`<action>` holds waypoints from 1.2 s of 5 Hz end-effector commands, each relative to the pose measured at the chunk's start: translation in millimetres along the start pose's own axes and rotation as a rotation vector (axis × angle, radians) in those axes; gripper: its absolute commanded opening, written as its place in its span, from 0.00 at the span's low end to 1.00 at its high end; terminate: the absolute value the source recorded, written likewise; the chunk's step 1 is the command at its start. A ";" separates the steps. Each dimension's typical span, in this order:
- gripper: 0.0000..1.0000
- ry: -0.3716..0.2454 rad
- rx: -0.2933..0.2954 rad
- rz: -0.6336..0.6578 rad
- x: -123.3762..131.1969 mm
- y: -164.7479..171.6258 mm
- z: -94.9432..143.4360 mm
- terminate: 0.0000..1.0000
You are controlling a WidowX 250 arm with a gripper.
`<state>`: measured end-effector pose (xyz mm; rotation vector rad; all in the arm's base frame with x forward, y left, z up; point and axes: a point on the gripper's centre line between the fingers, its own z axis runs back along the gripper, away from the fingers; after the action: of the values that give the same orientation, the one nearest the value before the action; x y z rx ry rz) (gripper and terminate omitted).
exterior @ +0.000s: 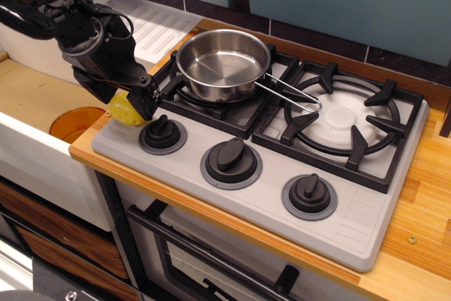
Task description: Put pot or pan on stove and put potato in pot or pan
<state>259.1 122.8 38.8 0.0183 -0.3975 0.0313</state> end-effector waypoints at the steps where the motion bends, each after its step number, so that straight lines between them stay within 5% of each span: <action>1: 1.00 -0.037 -0.013 -0.005 5.9 6.3 0.8 0.00; 3: 1.00 -0.045 -0.049 0.005 3.7 5.9 -3.4 0.00; 4: 0.00 -0.030 -0.052 0.022 5.1 4.1 0.3 0.00; 6: 0.00 -0.006 -0.024 0.048 16.9 0.8 20.3 0.00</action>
<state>256.8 119.8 45.6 -0.0497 -0.3436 0.0869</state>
